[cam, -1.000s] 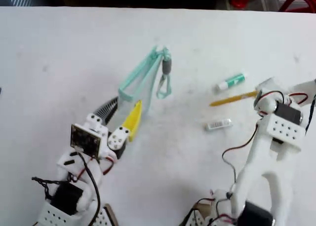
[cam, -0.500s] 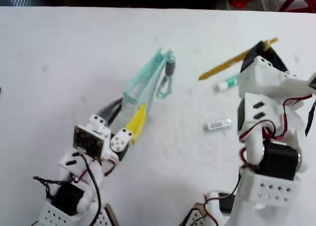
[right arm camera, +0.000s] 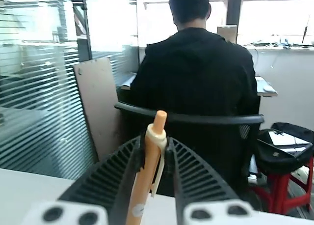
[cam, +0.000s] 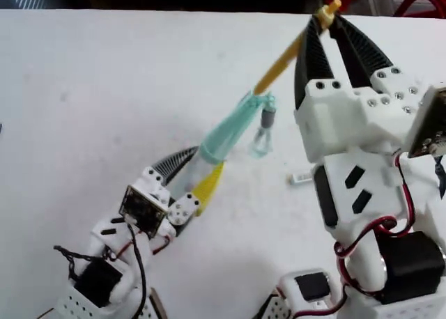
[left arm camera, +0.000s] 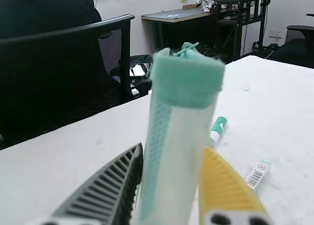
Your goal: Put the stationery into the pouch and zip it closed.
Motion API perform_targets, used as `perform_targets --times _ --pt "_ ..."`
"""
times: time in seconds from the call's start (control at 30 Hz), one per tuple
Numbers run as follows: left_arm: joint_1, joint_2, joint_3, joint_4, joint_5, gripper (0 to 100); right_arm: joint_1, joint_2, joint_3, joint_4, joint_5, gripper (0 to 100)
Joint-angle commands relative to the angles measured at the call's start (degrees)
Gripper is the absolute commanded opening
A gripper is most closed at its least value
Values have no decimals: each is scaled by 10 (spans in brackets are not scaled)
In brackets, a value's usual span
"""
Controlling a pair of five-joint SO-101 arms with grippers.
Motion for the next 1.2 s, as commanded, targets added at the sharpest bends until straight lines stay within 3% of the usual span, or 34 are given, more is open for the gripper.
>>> perform_targets --times 0.0,0.17,0.4,0.83,1.17 --pt "7 0 -7 4 -4 179 -61 50 -84 1 8 16" --pt "7 0 -7 3 -4 177 -108 115 -152 34 11 16" --pt "3 0 -7 1 -4 177 -57 124 -155 72 11 16" --pt "3 0 -7 1 -4 177 -59 59 -147 160 11 16" --pt "3 0 -7 1 -4 177 -71 69 -51 104 7 17"
